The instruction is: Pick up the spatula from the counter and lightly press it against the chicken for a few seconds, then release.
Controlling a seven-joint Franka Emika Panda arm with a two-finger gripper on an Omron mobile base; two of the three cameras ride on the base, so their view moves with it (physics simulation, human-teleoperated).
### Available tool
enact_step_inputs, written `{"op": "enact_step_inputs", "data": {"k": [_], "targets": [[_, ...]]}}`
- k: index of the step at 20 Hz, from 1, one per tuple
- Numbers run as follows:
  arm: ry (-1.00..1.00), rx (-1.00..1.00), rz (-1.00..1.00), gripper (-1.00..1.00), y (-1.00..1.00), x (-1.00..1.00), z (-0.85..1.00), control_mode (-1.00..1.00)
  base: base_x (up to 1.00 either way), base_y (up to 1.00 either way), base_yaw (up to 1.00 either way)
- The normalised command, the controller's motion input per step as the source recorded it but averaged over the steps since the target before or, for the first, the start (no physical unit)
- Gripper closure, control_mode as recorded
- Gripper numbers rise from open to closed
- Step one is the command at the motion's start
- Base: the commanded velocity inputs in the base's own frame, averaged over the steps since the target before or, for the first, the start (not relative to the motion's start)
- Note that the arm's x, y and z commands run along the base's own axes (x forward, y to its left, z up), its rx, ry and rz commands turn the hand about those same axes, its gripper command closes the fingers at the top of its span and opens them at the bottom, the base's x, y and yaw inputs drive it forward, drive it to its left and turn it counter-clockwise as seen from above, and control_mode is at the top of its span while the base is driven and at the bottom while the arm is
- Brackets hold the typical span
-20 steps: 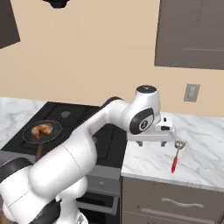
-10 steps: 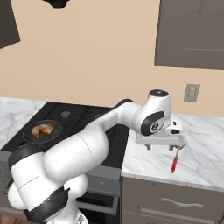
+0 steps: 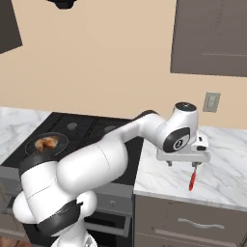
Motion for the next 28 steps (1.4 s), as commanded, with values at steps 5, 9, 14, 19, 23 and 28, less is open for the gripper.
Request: {"op": "enact_step_inputs", "data": {"k": [5, 9, 14, 19, 23, 28], "targets": [[0.00, 0.08, 0.02, -1.00, -0.07, 0.20, -0.14, -1.00, 0.00, 0.00, 0.00], [0.00, 0.05, 0.02, -1.00, -0.10, 0.23, -0.14, -1.00, 0.00, 0.00, 0.00], [0.05, 0.05, 0.00, -1.00, -0.22, 0.14, -0.26, -1.00, 0.00, 0.00, 0.00], [0.08, 0.04, 0.00, -1.00, -0.23, 0.07, -0.30, -1.00, 0.00, 0.00, 0.00], [0.04, 0.04, 0.00, -1.00, -0.10, 0.10, -0.11, -1.00, 0.00, 0.00, 0.00], [0.01, 0.04, 0.01, -1.00, -0.05, 0.13, -0.07, -1.00, 0.00, 0.00, 0.00]]}}
